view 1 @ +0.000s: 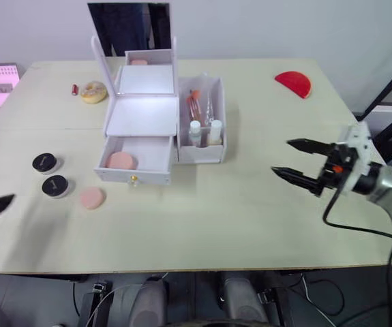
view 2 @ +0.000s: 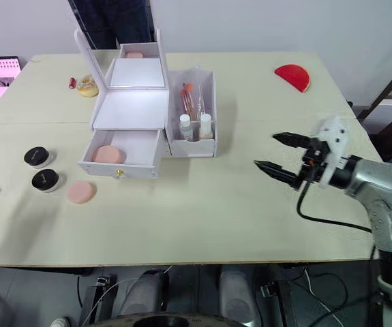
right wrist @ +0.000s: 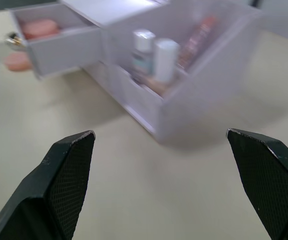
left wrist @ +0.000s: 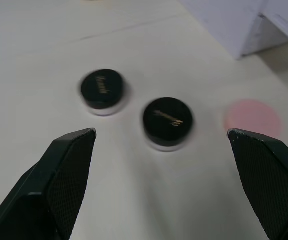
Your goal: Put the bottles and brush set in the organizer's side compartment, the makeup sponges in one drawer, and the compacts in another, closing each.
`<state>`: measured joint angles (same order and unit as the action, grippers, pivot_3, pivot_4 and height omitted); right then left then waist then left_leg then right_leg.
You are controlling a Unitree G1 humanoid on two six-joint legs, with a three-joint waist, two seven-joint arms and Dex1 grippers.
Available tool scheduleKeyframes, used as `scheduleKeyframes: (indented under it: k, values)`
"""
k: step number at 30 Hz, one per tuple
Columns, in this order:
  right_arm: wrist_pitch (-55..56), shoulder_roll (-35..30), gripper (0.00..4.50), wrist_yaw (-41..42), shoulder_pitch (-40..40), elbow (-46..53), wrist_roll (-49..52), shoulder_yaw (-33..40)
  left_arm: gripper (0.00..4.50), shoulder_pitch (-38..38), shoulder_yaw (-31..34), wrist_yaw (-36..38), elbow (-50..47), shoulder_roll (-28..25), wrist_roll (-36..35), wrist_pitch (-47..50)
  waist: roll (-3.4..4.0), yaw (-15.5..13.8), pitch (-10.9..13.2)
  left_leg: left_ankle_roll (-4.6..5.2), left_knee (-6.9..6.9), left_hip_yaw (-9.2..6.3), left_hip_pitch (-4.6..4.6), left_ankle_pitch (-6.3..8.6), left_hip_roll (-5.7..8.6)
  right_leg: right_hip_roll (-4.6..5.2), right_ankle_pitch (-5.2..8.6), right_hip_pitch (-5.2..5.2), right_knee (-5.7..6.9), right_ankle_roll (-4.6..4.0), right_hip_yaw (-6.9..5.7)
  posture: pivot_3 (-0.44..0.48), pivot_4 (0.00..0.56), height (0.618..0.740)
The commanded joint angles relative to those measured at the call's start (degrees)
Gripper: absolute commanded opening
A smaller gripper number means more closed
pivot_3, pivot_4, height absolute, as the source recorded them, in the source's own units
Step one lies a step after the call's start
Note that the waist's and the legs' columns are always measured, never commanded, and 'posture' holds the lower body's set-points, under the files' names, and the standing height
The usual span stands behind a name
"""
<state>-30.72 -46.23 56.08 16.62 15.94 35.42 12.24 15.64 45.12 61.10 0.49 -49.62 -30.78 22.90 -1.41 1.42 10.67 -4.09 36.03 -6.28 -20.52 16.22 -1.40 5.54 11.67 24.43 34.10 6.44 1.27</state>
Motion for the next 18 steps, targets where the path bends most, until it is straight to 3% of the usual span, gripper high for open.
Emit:
scheduleKeyframes:
  k: [1,4,9,18]
  values:
    - [-1.7,1.4,4.50,0.3,5.1,3.8,2.3,-3.9,4.42,1.3,-1.7,-5.1,-11.8,3.2,-2.4,3.3,-0.05,-0.3,0.0,0.00,0.02,0.00,0.00,0.00,0.00,0.00,0.00,0.00,0.00,0.00,0.00,0.000,0.150,0.739]
    - [-4.6,2.9,4.50,1.8,10.7,5.5,4.1,-8.5,4.42,3.2,-4.9,-10.7,-20.3,9.0,-3.9,6.2,-0.05,-0.4,0.0,0.00,0.04,-0.05,0.01,0.00,0.00,-0.03,-0.01,-0.03,0.04,-0.01,-0.01,0.000,0.150,0.739]
    - [-6.7,4.2,4.50,2.6,16.3,5.9,4.5,-12.5,4.42,4.4,-9.7,-15.7,-24.0,14.0,-2.2,5.9,-0.09,-0.5,0.0,0.00,0.07,-0.08,0.02,0.00,0.00,-0.08,-0.02,-0.06,0.03,-0.03,-0.02,0.000,0.150,0.739]
    - [-9.7,7.3,4.50,1.2,22.2,5.9,3.3,-17.3,4.42,-1.8,-20.2,-23.8,-17.0,18.0,8.1,-1.5,-0.09,-0.6,0.0,0.00,0.11,-0.09,0.04,-0.01,0.00,-0.10,-0.06,-0.09,0.03,-0.08,-0.02,0.000,0.150,0.739]
